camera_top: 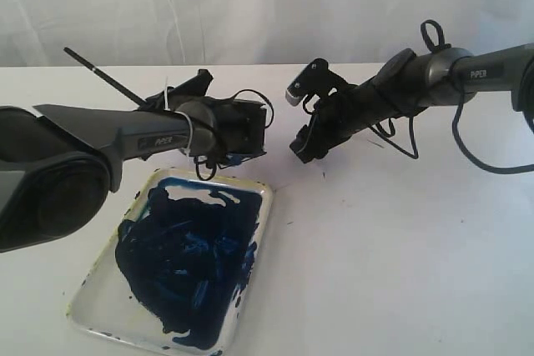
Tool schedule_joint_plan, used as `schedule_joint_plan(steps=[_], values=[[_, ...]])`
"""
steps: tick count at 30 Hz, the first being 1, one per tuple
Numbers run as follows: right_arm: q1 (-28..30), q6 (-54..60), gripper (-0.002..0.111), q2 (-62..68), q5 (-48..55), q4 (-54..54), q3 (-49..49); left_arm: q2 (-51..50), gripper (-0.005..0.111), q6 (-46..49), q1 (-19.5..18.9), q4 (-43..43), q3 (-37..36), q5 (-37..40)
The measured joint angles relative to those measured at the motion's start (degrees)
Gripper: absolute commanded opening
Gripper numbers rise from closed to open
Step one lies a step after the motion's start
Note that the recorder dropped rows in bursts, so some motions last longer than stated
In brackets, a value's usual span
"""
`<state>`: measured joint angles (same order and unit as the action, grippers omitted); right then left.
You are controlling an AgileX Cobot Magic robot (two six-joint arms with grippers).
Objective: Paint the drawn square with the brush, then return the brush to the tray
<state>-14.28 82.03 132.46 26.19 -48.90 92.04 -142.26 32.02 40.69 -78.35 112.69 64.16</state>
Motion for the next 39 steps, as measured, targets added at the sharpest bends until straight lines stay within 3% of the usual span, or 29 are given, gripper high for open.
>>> schedule_joint_plan(steps=[17, 39], values=[[0.0, 0.0, 0.060, 0.0, -0.2, 0.0, 0.0, 0.0, 0.000, -0.2, 1.0, 2.9, 0.0, 0.1], [0.0, 0.0, 0.060, 0.0, -0.2, 0.0, 0.0, 0.0, 0.000, -7.4, -2.6, 5.9, 0.0, 0.1]])
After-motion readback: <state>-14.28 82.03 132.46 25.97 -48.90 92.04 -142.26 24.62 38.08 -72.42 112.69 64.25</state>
